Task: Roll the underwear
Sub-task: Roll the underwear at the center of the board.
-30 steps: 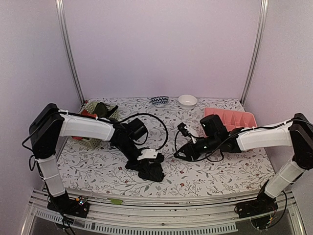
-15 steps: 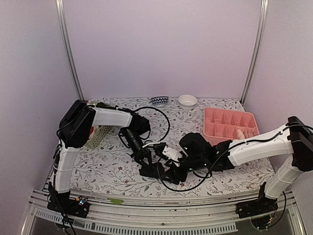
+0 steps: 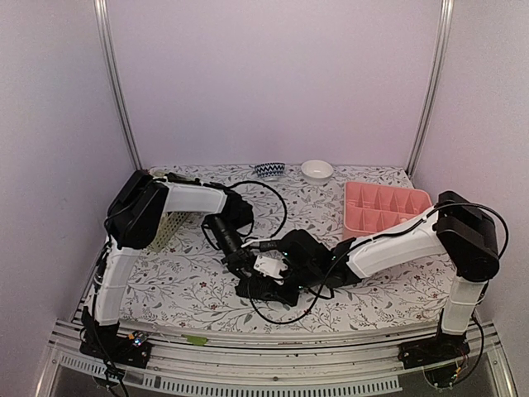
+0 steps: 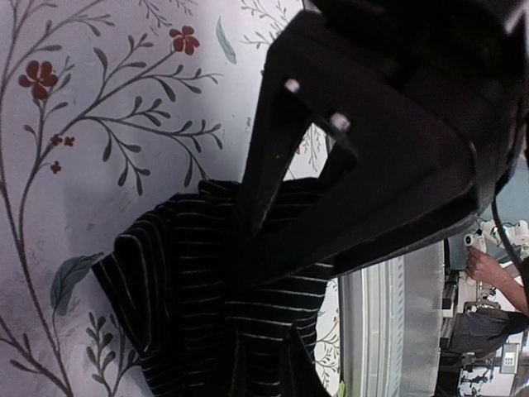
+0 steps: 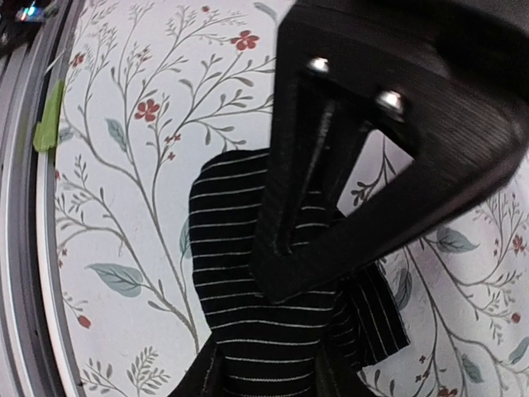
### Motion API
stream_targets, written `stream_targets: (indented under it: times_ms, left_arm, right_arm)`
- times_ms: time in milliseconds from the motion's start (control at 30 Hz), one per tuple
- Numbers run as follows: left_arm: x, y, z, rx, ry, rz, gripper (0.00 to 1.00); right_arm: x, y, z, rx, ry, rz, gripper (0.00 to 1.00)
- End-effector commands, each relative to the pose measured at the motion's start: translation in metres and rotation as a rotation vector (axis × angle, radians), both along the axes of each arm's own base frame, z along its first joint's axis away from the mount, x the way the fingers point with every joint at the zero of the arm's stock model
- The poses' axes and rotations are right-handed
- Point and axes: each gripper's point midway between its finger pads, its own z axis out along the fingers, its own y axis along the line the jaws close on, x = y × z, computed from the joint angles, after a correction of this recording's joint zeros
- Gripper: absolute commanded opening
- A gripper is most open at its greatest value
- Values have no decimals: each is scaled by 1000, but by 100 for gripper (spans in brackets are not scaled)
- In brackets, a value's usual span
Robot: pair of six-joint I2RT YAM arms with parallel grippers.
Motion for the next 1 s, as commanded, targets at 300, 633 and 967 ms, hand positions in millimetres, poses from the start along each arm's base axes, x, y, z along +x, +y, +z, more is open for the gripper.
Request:
stream_targets:
  times_ms: [300, 633, 967]
  left_arm:
    - [72, 22, 62, -271, -424, 242, 52]
    - [15, 38, 83, -471, -859, 161, 56]
    - [-17, 20, 56, -487, -1012, -9, 57]
  right_arm:
    - [-27, -6, -19, 26, 374, -1, 0]
    - [-22, -10, -37, 74, 754, -73, 0]
    - [-13, -16, -49, 70, 841, -104, 0]
